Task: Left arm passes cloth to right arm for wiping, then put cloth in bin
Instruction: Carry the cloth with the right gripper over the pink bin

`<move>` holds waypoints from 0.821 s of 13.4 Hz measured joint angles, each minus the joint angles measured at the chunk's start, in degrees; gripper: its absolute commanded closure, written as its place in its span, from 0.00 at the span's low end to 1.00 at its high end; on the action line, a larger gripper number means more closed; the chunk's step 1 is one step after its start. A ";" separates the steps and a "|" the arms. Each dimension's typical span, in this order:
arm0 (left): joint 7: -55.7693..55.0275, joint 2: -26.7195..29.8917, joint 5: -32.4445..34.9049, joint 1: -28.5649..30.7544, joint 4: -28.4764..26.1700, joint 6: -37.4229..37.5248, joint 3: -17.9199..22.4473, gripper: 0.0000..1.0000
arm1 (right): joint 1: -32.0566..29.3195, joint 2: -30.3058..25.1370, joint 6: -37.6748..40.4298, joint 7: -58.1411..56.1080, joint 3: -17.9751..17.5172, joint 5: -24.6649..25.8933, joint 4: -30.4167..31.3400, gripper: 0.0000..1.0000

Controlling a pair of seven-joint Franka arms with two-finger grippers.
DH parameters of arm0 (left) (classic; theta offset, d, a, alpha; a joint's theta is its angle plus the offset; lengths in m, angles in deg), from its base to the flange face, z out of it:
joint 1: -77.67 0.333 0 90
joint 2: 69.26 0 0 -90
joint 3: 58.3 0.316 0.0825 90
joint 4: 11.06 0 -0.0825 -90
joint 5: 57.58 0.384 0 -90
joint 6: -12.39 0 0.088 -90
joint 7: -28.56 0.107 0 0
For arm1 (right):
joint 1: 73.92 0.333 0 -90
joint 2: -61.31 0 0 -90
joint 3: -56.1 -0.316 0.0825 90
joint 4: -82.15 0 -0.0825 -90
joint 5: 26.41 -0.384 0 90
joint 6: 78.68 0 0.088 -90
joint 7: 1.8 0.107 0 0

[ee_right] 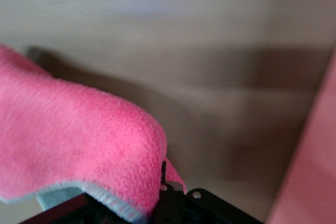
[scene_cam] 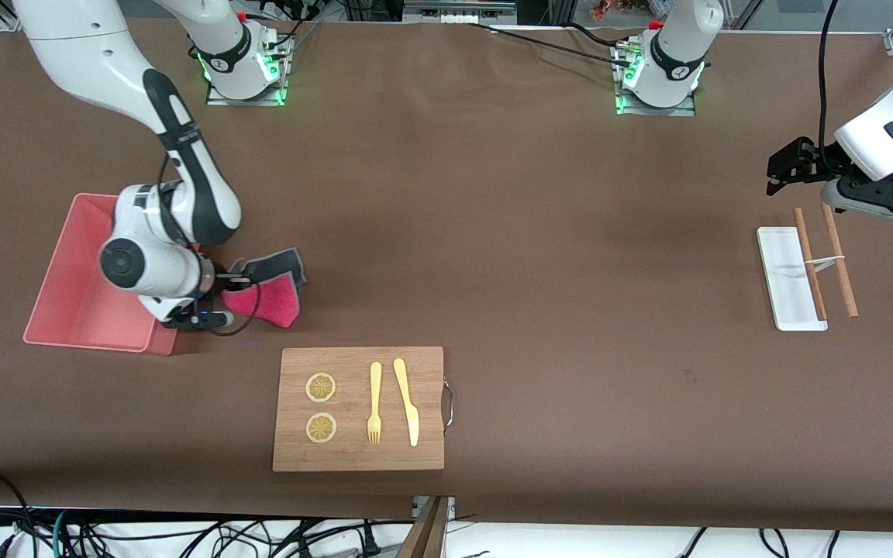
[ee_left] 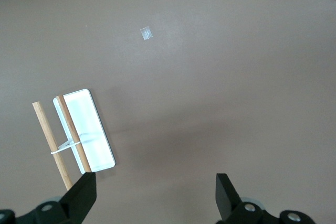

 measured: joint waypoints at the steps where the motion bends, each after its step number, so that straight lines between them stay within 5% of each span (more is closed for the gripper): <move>1: 0.00 0.00 0.00 0.00 0.00 0.00 0.00 0.00 | -0.94 -0.45 0.00 -2.11 0.47 0.00 0.27 1.00; 6: 0.00 0.00 0.00 0.00 0.00 0.00 0.00 0.00 | -2.70 -6.53 6.30 -5.64 2.29 0.06 0.26 1.00; 11: 0.00 0.00 0.00 0.00 0.00 0.00 0.00 0.00 | -4.72 -15.89 24.12 -6.36 3.10 3.72 -5.12 1.00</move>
